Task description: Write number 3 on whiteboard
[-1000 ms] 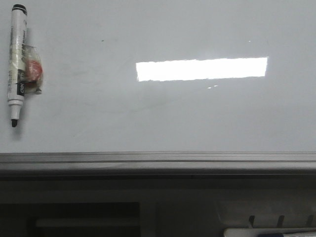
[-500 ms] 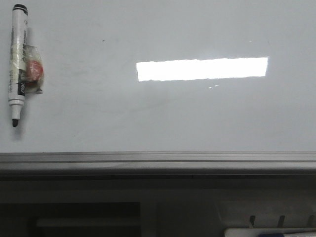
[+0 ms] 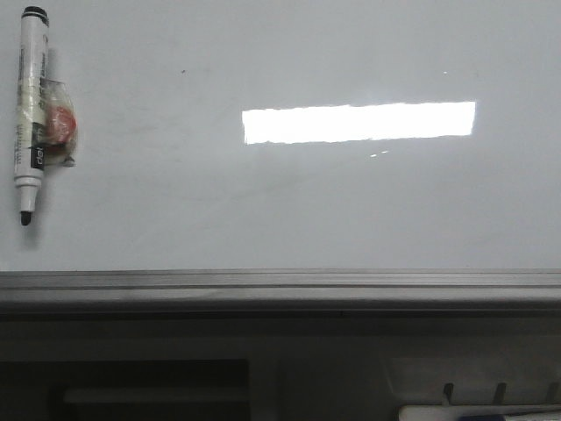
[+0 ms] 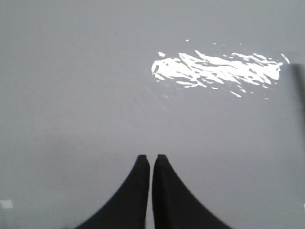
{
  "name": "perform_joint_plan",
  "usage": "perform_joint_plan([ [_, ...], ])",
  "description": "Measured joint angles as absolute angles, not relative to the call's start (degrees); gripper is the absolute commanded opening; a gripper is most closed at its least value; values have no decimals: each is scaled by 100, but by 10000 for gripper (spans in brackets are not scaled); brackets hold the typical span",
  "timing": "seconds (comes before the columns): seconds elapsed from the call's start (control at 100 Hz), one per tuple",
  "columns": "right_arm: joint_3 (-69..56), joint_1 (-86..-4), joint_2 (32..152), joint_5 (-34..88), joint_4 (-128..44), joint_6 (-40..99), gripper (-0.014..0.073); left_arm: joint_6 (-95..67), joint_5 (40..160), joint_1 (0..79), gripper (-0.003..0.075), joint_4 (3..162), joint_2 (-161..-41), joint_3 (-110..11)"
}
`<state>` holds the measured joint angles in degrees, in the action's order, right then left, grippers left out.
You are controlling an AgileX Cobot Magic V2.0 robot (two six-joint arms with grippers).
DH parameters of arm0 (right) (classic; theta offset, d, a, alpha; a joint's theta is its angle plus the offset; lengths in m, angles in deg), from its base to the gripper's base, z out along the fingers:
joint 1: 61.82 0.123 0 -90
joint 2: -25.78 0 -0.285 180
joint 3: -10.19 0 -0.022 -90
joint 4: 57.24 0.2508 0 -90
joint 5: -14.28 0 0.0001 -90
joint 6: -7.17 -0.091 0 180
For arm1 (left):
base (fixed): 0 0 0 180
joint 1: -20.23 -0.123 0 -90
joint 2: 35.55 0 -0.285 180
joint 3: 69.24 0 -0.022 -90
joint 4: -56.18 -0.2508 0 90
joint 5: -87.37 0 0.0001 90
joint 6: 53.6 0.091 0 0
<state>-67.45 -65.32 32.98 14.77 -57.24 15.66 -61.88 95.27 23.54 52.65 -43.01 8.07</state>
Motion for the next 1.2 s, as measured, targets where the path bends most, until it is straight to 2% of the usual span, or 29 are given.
perform_joint_plan([
  [0.45, -6745, -6532, 3438, 1863, -4962, 1566, -61, -6188, 9243, 2354, -21, 5260, -4301, 807],
  [0.67, -6325, -6532, 4727, 2515, -4714, 1566, -61, -6192, 9840, 2354, -21, 5334, -4473, 559],
  [0.86, -5634, -6532, 5904, 3282, -4703, 1566, -61, -6201, 9855, 2354, -21, 5279, -4969, -2],
  [1.03, -5457, -6532, 6287, 3335, -4403, 1566, -61, -6201, 9827, 2354, -18, 5247, -5321, -364],
  [1.08, -5453, -6532, 6325, 3335, -4332, 1566, -61, -6201, 9827, 2354, 1, 5238, -5462, -431],
  [1.13, -5444, -6532, 6348, 3335, -4286, 1566, -61, -6201, 9754, 2385, 52, 5233, -5626, -469],
  [1.2, -5444, -6532, 6350, 3335, -4261, 1554, -61, -6201, 9578, 2559, 173, 5224, -5895, -482],
])
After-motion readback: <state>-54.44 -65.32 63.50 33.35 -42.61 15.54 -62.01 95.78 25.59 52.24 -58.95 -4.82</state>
